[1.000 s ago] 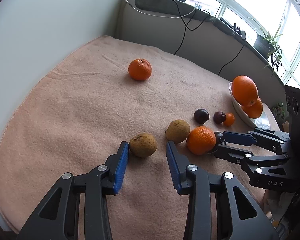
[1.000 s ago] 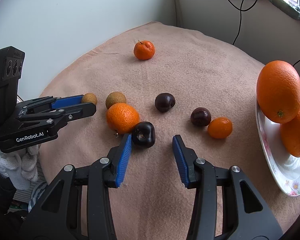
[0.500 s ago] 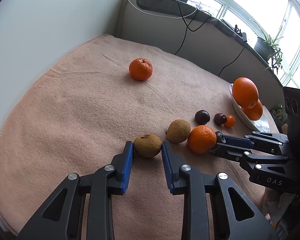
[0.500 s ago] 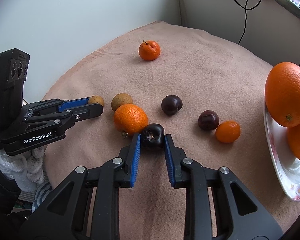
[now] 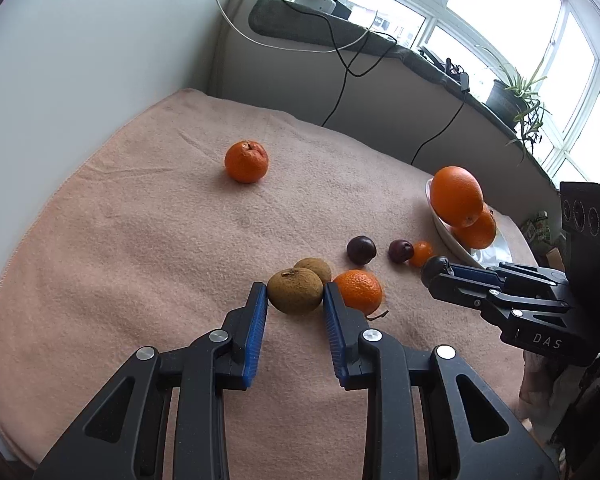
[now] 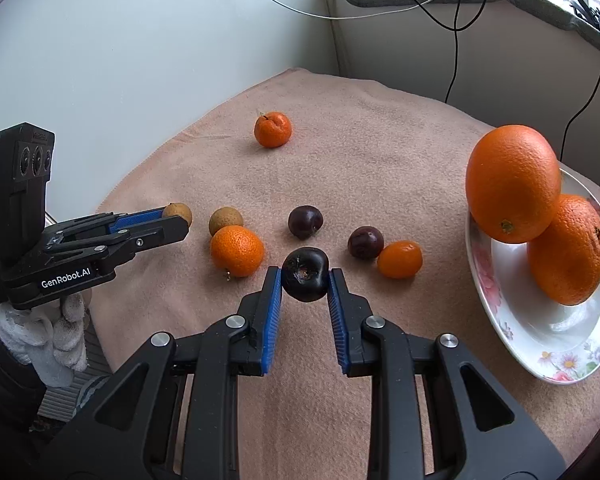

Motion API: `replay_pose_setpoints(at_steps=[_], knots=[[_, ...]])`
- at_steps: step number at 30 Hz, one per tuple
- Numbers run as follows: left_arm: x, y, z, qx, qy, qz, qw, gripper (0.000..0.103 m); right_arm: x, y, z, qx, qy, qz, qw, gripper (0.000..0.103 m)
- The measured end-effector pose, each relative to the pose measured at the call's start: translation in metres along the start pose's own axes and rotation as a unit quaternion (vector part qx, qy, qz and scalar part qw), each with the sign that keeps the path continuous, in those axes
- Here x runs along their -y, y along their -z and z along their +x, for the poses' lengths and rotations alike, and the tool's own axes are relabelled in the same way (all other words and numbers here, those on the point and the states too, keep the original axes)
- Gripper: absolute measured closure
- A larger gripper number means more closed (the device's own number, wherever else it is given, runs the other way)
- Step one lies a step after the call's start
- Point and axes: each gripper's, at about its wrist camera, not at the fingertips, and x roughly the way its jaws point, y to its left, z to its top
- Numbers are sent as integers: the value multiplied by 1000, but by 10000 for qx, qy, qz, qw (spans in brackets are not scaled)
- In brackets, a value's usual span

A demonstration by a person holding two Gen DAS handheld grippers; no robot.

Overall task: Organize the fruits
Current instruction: 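Carry the cherry in the right tool to the plate and release while left places brown kiwi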

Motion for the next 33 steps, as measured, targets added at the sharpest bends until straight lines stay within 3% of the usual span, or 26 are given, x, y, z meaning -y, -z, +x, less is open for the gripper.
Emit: replay_pose_setpoints(at_steps=[13, 33], knots=[[56, -10, 6, 28, 584, 375, 9976, 76, 40, 16, -56, 446, 395, 482, 9971, 79], [154, -19, 46, -214, 1347, 1114, 9844, 76, 113, 44, -101, 570, 1104, 1113, 9860, 79]])
